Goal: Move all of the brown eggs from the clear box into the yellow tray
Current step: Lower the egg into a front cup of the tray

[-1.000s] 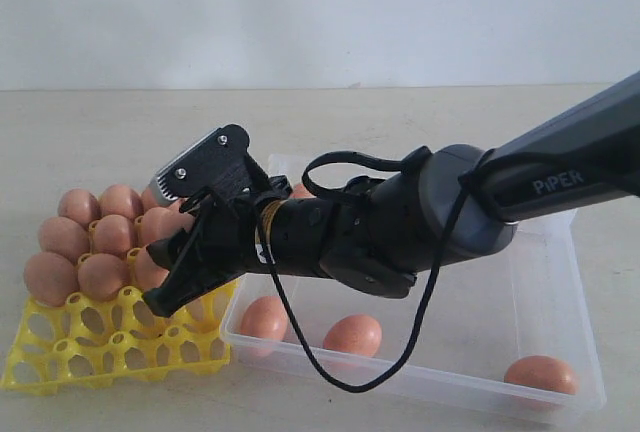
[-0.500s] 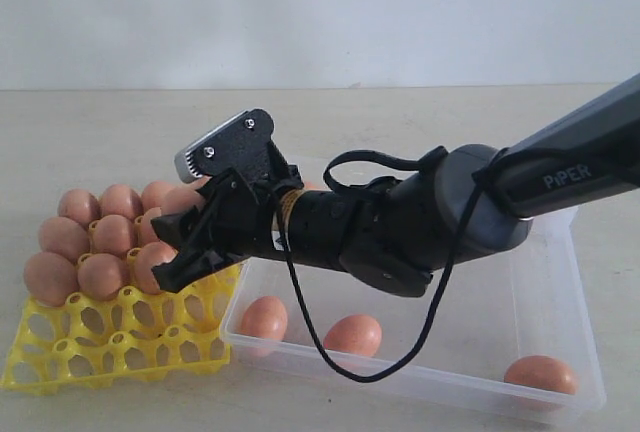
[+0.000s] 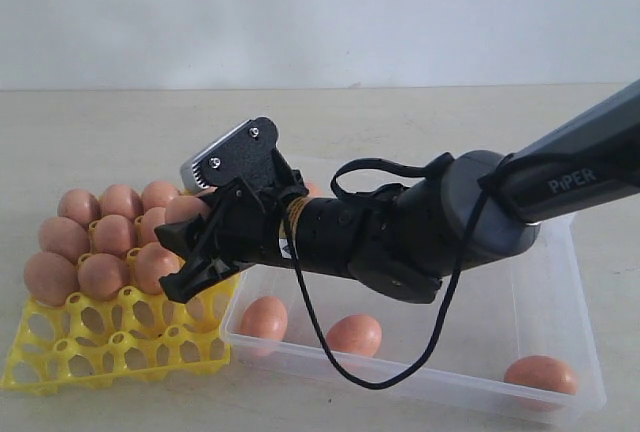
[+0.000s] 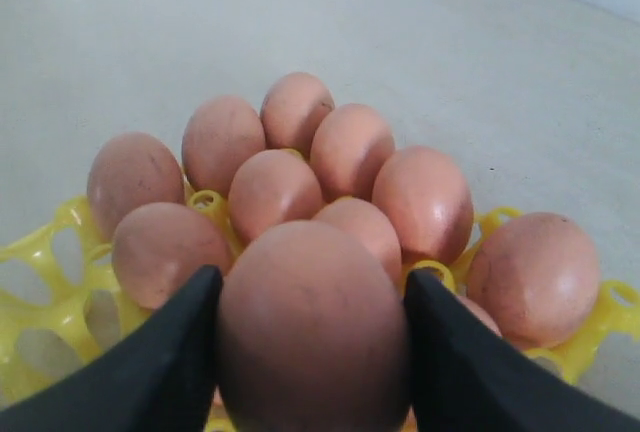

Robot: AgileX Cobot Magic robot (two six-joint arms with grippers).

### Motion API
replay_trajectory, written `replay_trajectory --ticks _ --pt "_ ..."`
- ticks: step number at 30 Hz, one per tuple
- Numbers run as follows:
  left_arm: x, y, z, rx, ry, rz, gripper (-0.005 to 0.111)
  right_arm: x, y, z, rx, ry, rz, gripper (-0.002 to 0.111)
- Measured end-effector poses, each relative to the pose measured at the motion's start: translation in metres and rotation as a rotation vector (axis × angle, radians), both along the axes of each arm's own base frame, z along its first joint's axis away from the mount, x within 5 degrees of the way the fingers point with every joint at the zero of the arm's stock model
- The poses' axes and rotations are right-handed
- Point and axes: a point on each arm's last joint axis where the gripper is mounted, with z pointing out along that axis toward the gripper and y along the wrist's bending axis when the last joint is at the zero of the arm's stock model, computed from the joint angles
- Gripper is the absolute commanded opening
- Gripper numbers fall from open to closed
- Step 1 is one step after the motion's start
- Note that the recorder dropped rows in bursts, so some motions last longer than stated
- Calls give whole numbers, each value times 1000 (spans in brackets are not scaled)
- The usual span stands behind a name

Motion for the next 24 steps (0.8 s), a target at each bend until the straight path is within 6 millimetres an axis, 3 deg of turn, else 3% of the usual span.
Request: replay_trajectory --ticks 24 --pt "0 0 0 0 0 0 22 -3 0 -18 14 29 14 1"
